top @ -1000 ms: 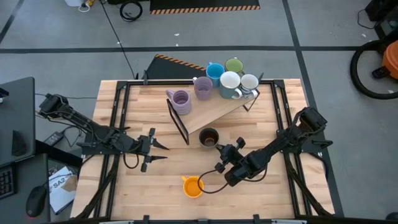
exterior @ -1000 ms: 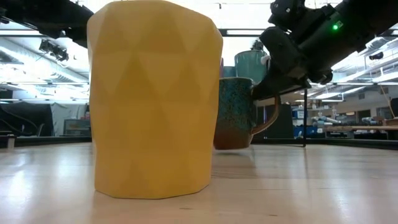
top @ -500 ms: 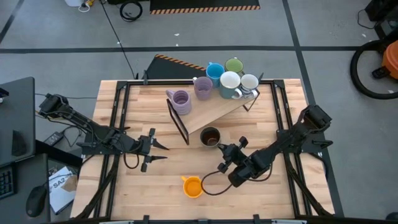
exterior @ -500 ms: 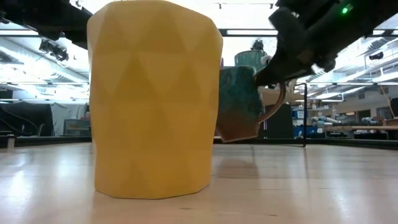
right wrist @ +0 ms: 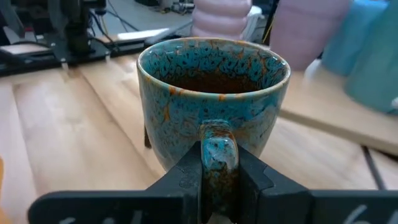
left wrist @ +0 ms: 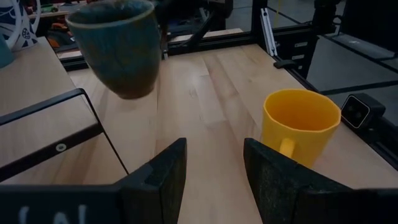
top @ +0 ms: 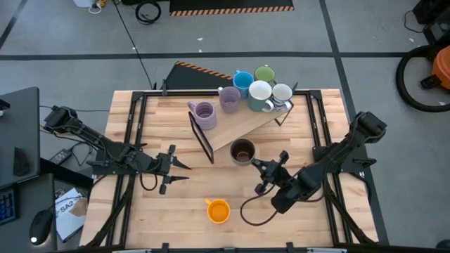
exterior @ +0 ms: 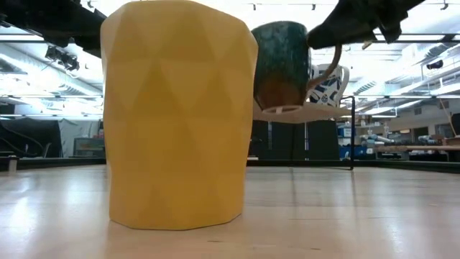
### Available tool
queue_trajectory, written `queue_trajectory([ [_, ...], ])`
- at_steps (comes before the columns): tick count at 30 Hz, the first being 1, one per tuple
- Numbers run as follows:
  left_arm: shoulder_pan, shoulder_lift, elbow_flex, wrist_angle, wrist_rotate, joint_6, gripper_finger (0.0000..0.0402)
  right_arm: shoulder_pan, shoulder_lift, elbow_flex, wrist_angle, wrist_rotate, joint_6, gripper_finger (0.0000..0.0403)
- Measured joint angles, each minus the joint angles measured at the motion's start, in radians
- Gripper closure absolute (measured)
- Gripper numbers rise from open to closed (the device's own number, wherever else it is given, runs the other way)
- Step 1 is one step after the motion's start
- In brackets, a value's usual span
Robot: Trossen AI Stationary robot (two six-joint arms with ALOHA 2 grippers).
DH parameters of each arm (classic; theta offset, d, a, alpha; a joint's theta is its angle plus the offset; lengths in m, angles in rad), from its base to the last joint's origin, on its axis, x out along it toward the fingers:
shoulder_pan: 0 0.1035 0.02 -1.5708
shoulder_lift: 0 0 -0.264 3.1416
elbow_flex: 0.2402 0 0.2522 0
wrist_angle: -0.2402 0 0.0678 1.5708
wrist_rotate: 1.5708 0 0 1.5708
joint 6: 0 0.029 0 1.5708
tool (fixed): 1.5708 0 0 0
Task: Place coffee mugs
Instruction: Put the dark green mug on the shelf
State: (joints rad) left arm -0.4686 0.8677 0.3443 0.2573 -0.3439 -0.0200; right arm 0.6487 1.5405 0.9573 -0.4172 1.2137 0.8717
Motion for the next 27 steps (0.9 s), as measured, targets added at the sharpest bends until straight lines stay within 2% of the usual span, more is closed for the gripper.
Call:
queue_trajectory([
  [4, 0.0, 0.0, 0.0, 0.0, 0.0, -0.009, 0.0235, -0.003, -0.032, 0.0, 0.008, 0.022, -0.034, 0.0342],
  [9, 0.0, 0.0, 0.0, -0.001, 0.0, -0.014, 0.0235, -0.012, -0.068, 0.002, 0.008, 0.099, -0.08, 0.0342],
  [27, 0.0, 0.0, 0.001, -0.001, 0.0, -0.007, 0.0235, -0.082, -0.098, 0.002, 0.024, 0.177, -0.162, 0.0342],
])
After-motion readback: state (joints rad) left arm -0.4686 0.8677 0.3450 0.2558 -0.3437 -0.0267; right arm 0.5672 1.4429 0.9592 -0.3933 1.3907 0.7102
